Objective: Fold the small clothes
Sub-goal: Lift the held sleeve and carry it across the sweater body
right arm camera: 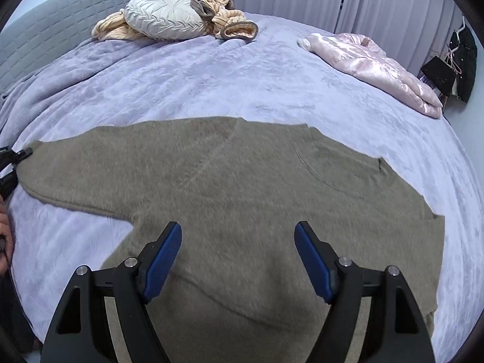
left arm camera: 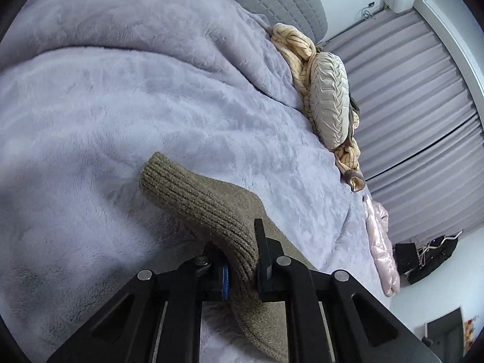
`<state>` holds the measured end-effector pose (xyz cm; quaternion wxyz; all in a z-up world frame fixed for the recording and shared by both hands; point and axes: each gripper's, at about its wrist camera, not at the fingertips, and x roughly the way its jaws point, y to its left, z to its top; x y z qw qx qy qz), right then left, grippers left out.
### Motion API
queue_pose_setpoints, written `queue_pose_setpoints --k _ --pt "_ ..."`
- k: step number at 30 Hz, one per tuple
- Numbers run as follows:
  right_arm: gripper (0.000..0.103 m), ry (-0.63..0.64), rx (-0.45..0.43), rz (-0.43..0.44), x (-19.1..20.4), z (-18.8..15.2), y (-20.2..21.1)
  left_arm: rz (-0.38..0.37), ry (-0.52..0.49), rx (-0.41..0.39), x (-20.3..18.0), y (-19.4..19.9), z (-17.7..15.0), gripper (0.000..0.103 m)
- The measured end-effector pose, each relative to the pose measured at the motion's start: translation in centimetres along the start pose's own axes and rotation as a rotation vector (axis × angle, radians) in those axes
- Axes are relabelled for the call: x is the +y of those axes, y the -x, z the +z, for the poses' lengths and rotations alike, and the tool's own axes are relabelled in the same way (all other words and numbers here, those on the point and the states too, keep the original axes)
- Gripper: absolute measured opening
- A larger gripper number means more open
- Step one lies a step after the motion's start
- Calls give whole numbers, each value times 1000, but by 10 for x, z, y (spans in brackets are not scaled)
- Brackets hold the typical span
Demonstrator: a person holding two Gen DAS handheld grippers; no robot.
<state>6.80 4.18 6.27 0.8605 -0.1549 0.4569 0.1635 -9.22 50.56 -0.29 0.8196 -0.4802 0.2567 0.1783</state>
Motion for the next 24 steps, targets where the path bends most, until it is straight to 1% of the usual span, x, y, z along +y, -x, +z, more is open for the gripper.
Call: queue_pose_setpoints --k 3,5,8,10,12,14,15,16,17,19,20,21,22,24 --pt "80 7 36 -30 19 21 -28 26 -61 -14 -12 10 0 13" --pt "80 6 74 -77 32 32 -49 33 -84 -22 -17 17 0 13" --pt "80 1 117 -126 52 39 -74 42 -104 -29 -22 24 2 13" --pt "80 -7 122 -151 67 40 -82 46 -118 -39 -26 29 2 13" --pt "80 -6 110 -191 87 42 -82 51 -130 -46 -30 33 2 13" --pt "80 -3 96 -191 107 45 -79 62 -145 -47 -34 35 2 13" --pt "80 2 91 -173 117 46 -77 62 -147 -45 -35 36 2 13" --pt "80 6 89 -126 128 47 -74 64 -148 -41 -37 38 2 13" --pt "80 14 97 -24 136 48 -72 68 -151 -39 -39 39 2 13" --pt "80 6 137 272 148 47 -64 77 -172 -41 -46 43 1 13" --pt "80 2 131 314 150 46 -57 79 -181 -42 -50 44 0 13" --pt "80 15 115 285 151 45 -49 81 -190 -44 -54 45 -1 13" --pt "80 40 96 235 151 44 -40 85 -203 -46 -61 47 -4 13" --pt "80 66 73 201 146 39 -29 97 -234 -48 -74 48 -8 13"
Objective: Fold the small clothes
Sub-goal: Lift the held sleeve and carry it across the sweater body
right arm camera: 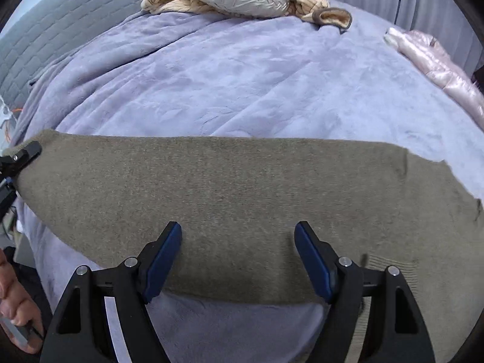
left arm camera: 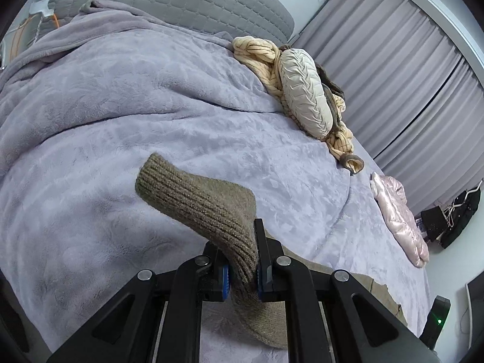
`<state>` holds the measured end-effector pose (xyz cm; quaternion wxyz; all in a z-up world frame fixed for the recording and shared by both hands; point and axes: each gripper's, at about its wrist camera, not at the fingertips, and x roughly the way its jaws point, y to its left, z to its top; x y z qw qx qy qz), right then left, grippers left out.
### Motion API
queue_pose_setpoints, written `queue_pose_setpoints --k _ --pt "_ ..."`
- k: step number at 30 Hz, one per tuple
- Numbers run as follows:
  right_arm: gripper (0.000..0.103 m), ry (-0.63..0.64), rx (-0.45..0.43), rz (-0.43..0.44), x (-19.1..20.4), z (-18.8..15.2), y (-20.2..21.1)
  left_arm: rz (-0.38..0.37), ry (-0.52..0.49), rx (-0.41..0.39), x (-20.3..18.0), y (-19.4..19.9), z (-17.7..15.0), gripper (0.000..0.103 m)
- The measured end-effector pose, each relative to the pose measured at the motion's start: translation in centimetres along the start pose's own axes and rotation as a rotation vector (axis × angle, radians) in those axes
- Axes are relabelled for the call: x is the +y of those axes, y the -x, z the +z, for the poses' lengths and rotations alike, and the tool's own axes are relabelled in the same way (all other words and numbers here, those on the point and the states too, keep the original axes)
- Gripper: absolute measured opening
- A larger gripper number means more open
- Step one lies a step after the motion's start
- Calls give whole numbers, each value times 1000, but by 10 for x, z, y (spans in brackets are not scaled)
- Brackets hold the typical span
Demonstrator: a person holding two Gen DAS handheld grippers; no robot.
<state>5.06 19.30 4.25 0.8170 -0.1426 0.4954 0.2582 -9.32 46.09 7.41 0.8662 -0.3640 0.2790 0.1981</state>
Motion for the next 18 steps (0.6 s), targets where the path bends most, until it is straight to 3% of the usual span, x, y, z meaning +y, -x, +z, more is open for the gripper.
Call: queue_pose_setpoints --k 6,18 --pt "80 -32 3 -75 -47 -18 20 20 -88 18 -48 4 -8 13" --pt "80 -210 -8 -111 -139 -52 51 51 -289 121 -163 -12 -55 13"
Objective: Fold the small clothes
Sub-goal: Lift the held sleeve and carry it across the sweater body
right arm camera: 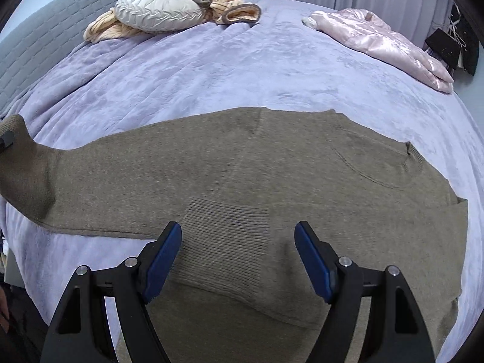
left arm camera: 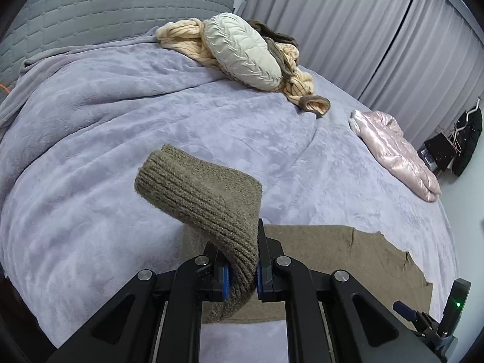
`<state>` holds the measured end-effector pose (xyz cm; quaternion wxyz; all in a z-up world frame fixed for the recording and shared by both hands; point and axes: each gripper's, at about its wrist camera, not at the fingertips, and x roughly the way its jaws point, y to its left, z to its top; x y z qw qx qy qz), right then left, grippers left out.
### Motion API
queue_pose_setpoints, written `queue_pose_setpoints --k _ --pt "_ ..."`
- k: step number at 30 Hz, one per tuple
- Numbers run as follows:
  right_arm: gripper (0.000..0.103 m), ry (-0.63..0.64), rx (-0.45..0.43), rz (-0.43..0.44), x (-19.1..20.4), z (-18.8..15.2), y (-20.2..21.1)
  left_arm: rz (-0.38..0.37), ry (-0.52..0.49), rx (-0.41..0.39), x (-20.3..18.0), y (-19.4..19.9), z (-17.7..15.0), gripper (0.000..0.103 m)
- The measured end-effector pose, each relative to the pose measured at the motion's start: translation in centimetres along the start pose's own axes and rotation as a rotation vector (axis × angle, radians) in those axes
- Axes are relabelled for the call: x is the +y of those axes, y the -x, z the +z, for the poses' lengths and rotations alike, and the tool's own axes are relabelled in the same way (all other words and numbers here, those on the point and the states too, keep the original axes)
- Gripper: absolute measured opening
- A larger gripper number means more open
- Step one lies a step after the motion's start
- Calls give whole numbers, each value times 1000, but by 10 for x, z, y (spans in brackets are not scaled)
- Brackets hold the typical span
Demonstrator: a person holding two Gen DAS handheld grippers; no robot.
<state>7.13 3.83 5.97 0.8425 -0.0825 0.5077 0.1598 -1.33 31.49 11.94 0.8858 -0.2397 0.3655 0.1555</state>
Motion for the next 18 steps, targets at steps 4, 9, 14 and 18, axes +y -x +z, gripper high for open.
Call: queue_pose_setpoints --k 4,9,14,18 --pt "80 -44 -3 -13 -33 -7 8 -10 -40 27 -35 -6 -7 13" --pt "80 -77 1 -25 -69 -15 13 -18 -103 59 -78 -11 -19 13" --pt "80 -69 10 -61 -103 -26 19 -13 -165 91 -121 -18 -33 13" --pt "80 -71 4 -76 -127 -36 26 -14 -204 107 -154 -19 -42 13"
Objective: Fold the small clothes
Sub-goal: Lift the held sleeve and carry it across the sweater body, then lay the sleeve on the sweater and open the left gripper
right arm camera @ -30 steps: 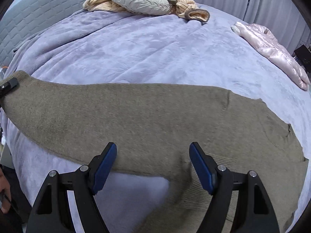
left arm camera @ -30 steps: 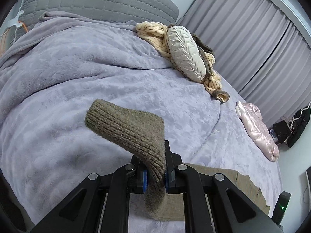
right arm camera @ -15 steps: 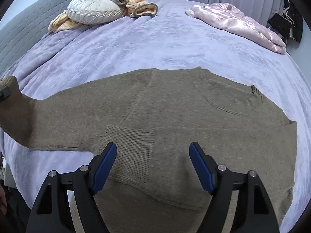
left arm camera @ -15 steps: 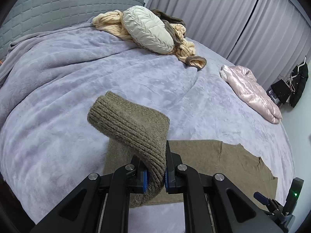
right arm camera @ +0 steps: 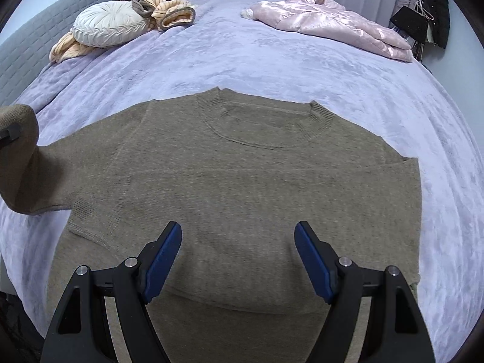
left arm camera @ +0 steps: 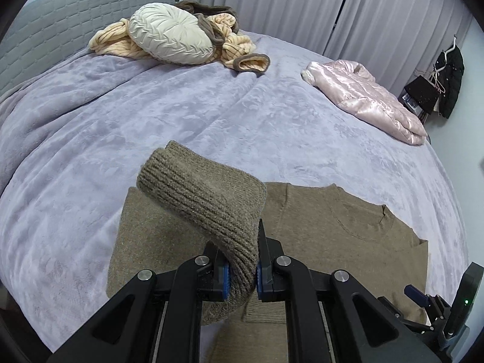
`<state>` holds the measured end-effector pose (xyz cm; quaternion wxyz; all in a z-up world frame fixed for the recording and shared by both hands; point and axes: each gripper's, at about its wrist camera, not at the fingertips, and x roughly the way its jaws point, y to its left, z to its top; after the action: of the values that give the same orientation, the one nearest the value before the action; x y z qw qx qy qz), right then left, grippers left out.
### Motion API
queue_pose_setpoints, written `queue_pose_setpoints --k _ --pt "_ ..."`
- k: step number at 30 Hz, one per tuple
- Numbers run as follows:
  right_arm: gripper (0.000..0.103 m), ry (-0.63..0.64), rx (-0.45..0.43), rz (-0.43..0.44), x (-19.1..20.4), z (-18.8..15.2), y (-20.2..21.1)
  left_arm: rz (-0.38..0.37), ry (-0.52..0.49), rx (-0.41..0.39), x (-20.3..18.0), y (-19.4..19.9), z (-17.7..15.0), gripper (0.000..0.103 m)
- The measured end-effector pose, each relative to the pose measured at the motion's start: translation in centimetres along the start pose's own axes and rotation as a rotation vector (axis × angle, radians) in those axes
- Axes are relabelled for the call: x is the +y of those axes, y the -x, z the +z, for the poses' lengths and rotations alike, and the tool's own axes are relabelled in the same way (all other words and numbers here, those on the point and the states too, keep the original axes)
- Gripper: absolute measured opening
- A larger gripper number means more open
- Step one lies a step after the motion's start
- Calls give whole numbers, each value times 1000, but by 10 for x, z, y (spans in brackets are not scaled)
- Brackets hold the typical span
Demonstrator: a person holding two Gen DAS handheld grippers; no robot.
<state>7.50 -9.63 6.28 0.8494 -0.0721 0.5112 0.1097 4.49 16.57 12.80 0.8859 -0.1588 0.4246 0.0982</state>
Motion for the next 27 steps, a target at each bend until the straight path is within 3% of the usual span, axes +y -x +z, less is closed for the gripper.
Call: queue_pose_setpoints --k 13,21,27 --pt "80 -88 -40 6 -81 -15 19 -67 -188 -2 -147 19 -13 13" --pt "80 -174 -71 -13 -140 -30 34 -103 -347 35 -248 15 -54 13" --pt "80 -246 -74 -17 -178 -47 35 -100 -442 86 -295 0 -92 13"
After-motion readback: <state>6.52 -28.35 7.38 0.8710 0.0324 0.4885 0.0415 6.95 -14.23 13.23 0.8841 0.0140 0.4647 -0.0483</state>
